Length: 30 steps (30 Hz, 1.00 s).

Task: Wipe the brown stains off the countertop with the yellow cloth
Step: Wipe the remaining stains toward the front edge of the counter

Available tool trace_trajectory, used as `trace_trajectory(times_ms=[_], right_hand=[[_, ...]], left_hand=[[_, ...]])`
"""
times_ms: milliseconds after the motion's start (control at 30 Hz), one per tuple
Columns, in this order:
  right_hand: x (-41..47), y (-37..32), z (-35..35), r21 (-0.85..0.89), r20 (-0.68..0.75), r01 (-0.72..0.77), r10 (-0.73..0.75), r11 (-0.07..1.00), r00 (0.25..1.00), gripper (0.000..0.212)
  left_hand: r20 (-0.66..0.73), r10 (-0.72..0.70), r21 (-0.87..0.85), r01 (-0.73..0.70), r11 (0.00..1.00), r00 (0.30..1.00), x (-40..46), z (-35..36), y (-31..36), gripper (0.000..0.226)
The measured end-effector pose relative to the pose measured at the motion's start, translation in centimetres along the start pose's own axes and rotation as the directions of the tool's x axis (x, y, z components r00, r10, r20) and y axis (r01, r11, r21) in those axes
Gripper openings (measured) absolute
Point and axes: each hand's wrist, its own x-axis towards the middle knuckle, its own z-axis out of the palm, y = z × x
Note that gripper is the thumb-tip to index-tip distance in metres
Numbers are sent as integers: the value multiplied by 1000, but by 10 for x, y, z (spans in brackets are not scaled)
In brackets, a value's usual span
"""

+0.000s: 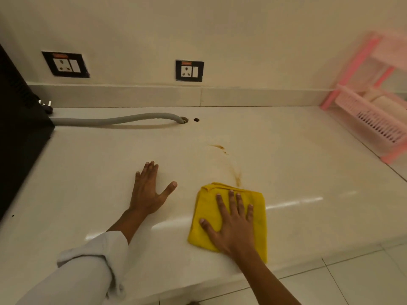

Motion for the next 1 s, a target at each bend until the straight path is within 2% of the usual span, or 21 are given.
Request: trace_trajectory(times_ms=[133,433,733,1000], right_hand=[[10,30,-8,-30,16,-60,61,998,998,96],[81,63,-9,-30,12,-131,131,991,991,98],[182,84,-3,-29,43,-67,69,997,997,99],[253,55,4,-3,77,22,-21,1000,997,98]], left_hand=[[13,24,-24,-24,999,1000,8,5,22,108],[34,-17,3,17,1000,999,33,19,26,106],[28,-93,40,92,995,995,61,35,15,109],[-1,-71,73,71,995,997,59,39,9,110]])
